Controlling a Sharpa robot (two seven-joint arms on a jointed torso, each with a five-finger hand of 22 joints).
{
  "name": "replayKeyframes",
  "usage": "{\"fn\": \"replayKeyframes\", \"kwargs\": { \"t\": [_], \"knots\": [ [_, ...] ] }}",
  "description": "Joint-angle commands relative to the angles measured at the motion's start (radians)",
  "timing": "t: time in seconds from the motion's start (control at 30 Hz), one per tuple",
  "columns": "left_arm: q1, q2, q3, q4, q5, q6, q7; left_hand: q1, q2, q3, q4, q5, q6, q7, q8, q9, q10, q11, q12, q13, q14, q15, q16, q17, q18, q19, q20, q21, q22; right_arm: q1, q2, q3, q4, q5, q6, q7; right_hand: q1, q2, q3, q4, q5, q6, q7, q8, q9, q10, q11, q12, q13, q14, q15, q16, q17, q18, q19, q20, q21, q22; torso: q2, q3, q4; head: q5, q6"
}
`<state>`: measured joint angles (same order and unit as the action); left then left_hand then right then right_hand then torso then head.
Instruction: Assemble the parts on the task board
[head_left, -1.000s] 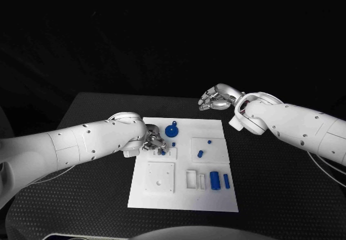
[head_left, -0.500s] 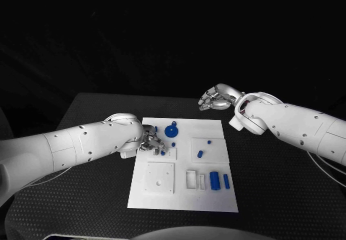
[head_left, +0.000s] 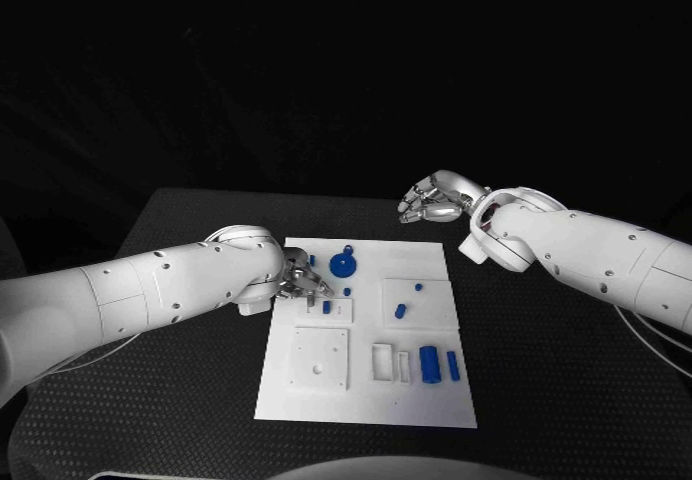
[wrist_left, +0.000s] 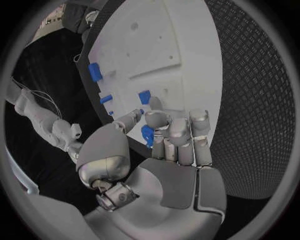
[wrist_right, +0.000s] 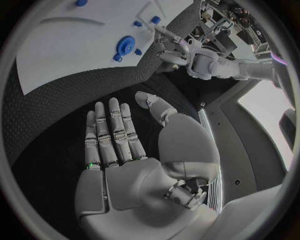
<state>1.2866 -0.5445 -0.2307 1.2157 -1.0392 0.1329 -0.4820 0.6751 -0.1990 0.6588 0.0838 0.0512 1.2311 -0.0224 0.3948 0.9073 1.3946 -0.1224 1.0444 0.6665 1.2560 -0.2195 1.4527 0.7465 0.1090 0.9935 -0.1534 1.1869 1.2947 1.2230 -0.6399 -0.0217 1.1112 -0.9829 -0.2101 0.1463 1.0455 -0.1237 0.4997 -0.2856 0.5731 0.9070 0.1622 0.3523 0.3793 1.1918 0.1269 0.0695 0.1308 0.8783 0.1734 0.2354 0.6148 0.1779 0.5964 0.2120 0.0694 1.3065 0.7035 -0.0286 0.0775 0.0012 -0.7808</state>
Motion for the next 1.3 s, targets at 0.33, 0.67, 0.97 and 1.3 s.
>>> {"fn": "replayKeyframes", "kwargs": {
  "t": [0.33,0.67,0.97,1.3],
  "knots": [
    [0.039,-0.033,0.053,0.027,0.038,0.010,0.015,0.048,-0.024,0.001,0.024,-0.002,-0.042,0.022,-0.031,-0.003,-0.027,0.016,-0.054,-0.022,-0.028,0.014,-0.046,-0.018,0.006,-0.029,-0.109,-0.018,-0.009,0.000,-0.003,0.000,-0.005,0.014,0.009,0.008,-0.003,-0.001,0.000,0.004,0.005,-0.003,0.000,0.001,0.000,-0.002,0.000,0.006,0.000,-0.009,0.001,-0.004,0.001,-0.018,-0.008,-0.001,-0.005,0.002,0.000,0.0006,0.0006,0.003,0.011],
    [0.069,0.008,0.081,-0.106,0.053,-0.042,0.054,0.148,0.004,-0.019,-0.030,-0.002,-0.183,0.085,-0.119,-0.041,-0.146,0.072,-0.211,-0.089,-0.131,0.070,-0.195,-0.076,-0.031,-0.127,-0.073,-0.116,-0.053,-0.001,-0.004,0.000,-0.012,0.020,-0.011,-0.003,-0.005,-0.002,-0.001,0.004,0.000,-0.008,0.003,-0.001,-0.001,-0.005,0.004,0.004,-0.001,-0.008,0.001,-0.003,0.002,-0.018,-0.008,-0.002,-0.004,0.003,0.001,0.0001,0.0004,0.002,0.031],
    [0.072,0.076,0.081,-0.249,0.001,-0.040,0.082,0.193,0.019,-0.028,-0.071,-0.001,-0.313,0.143,-0.128,-0.078,-0.279,0.140,-0.397,-0.182,-0.243,0.154,-0.397,-0.165,-0.077,-0.232,-0.013,-0.252,-0.116,0.000,-0.003,0.000,-0.016,0.025,-0.020,-0.009,-0.017,-0.013,-0.012,0.007,-0.023,-0.011,0.004,-0.002,-0.001,-0.006,0.006,0.004,-0.001,-0.004,-0.002,-0.001,0.004,-0.017,-0.004,-0.002,-0.003,0.006,0.002,0.0003,-0.0010,-0.002,0.050],
    [0.064,0.149,0.076,-0.391,-0.007,0.046,0.093,0.136,-0.037,-0.048,0.012,-0.001,-0.378,0.167,-0.119,-0.116,-0.304,0.165,-0.472,-0.217,-0.265,0.193,-0.475,-0.189,-0.072,-0.261,0.026,-0.298,-0.130,0.000,-0.007,0.001,-0.004,0.033,-0.023,-0.010,-0.017,-0.011,-0.012,0.007,-0.024,-0.011,0.004,-0.002,-0.001,-0.006,0.006,0.004,-0.001,-0.004,-0.002,-0.001,0.004,-0.016,-0.004,-0.002,-0.003,0.006,0.011,-0.0001,-0.0062,0.002,0.061]
  ]
}}
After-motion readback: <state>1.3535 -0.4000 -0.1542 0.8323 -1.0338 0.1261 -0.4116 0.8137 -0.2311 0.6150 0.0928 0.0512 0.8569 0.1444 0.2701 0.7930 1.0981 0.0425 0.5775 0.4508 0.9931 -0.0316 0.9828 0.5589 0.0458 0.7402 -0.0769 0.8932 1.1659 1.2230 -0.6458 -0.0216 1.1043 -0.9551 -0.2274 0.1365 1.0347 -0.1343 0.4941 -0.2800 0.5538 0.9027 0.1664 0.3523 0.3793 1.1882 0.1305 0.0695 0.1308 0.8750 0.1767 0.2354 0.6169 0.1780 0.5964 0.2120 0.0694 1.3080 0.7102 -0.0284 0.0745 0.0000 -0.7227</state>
